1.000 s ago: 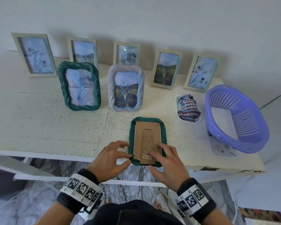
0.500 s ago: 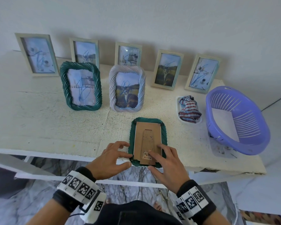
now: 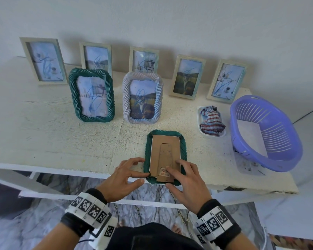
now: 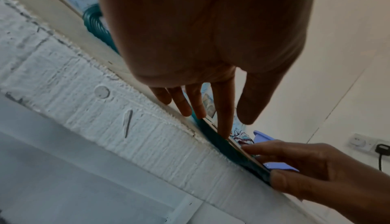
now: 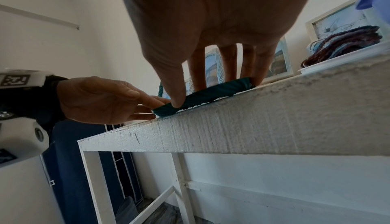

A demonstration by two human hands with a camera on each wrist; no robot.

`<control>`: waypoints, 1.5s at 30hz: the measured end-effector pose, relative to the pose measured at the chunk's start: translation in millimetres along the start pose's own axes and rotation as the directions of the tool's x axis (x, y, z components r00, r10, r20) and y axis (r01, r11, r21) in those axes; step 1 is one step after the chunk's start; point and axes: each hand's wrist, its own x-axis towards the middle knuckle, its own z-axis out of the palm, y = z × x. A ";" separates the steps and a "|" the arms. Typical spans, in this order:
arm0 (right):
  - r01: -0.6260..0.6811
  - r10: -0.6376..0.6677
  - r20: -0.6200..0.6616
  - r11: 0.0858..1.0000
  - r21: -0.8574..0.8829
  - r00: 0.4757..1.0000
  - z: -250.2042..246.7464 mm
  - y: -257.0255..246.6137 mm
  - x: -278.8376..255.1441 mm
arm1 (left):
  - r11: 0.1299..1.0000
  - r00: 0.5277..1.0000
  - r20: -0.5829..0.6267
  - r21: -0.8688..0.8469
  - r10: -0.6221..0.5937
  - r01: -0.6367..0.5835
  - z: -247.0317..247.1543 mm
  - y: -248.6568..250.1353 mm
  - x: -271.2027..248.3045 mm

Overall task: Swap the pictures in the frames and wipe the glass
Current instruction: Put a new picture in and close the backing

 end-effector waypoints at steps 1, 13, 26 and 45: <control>-0.001 0.001 0.000 1.000 0.001 1.000 -0.3 -0.2 0.2 | 1.000 1.000 -0.006 0.021 0.010 -0.010 0.5 0.1 0.0; -0.061 0.055 0.067 0.994 0.086 0.996 -21.2 -1.7 16.7 | 0.948 0.975 -0.171 0.308 0.142 -0.084 -9.5 24.5 28.2; -0.264 0.253 0.179 0.964 0.039 0.951 -38.5 35.1 88.8 | 0.678 0.994 0.108 0.733 -0.021 -0.065 -22.7 74.7 100.7; -0.407 0.383 0.145 0.808 0.426 0.912 -31.8 48.4 98.6 | 0.692 0.994 0.099 0.721 -0.052 -0.036 -22.0 74.8 102.7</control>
